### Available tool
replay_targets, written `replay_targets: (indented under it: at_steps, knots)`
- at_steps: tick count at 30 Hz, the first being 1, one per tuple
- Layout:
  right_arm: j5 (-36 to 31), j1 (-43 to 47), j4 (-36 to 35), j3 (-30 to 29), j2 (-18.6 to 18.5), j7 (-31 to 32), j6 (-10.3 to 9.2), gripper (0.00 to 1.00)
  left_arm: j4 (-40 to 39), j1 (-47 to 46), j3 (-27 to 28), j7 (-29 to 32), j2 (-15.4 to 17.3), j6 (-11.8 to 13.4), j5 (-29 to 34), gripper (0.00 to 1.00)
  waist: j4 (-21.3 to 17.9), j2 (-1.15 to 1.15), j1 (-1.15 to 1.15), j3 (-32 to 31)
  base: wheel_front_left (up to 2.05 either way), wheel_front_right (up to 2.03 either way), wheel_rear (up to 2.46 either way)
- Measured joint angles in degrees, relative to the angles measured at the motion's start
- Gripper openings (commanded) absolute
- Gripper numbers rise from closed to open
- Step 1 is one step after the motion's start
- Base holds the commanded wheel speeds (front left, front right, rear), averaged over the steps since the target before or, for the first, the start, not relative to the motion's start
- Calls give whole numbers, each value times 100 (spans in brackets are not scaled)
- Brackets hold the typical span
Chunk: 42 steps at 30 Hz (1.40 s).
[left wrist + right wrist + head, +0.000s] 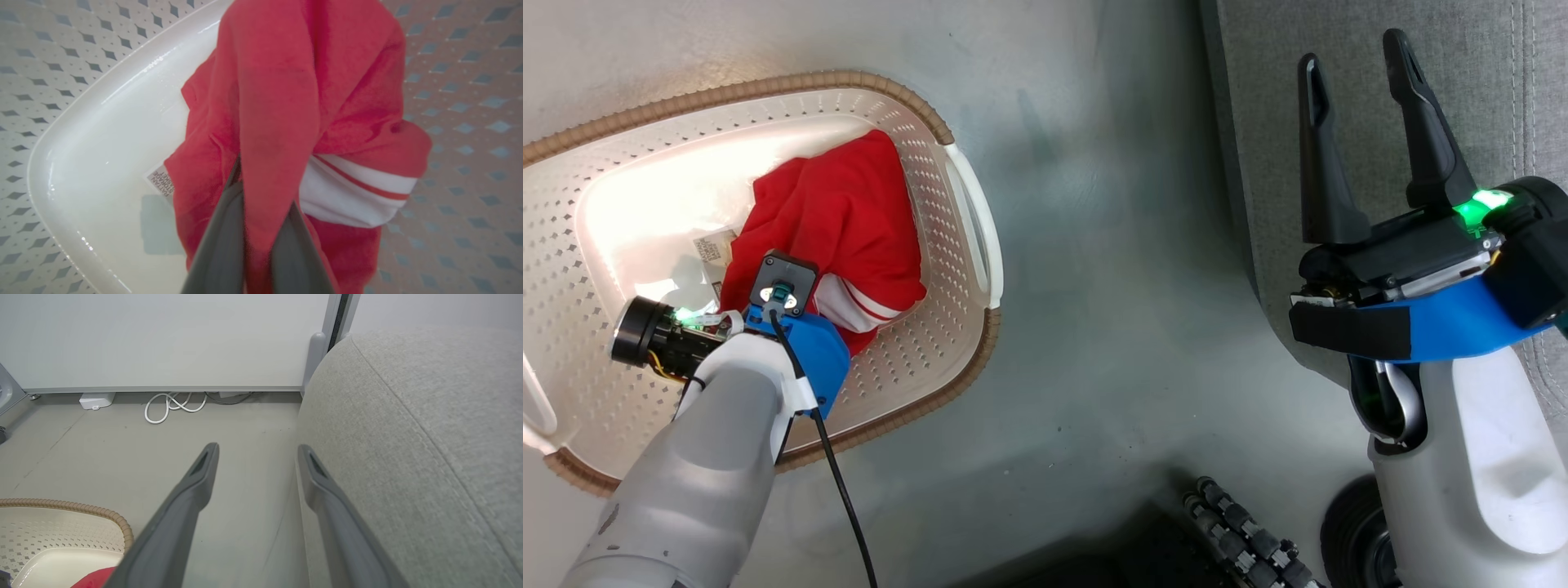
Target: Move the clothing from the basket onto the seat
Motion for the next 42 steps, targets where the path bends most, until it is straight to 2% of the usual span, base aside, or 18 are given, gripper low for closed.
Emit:
replay_targets:
  at_steps: [16, 23, 32, 42]
  knots:
    - [-178, -7, 31, -18, 0, -2, 0, 100, 157, -19, 8, -125, -147, -76, -205, 0, 62, 0, 0, -165, 0, 0, 0]
    - [-271, -8, 142, -12, 1, -2, 0, 100, 181, 83, 33, -235, -264, -105, -323, 0, 118, 0, 0, -461, 0, 0, 0]
    - [-367, 90, 423, 9, 7, -3, 0, 100, -123, 574, 125, -389, -377, -312, -489, 0, 258, 0, 0, -1364, 0, 0, 0]
    - [-461, 580, 754, 31, -29, 90, 0, 100, -1432, 1386, 430, -402, -515, -453, -478, 0, 582, 0, -1, -2741, 0, 0, 0]
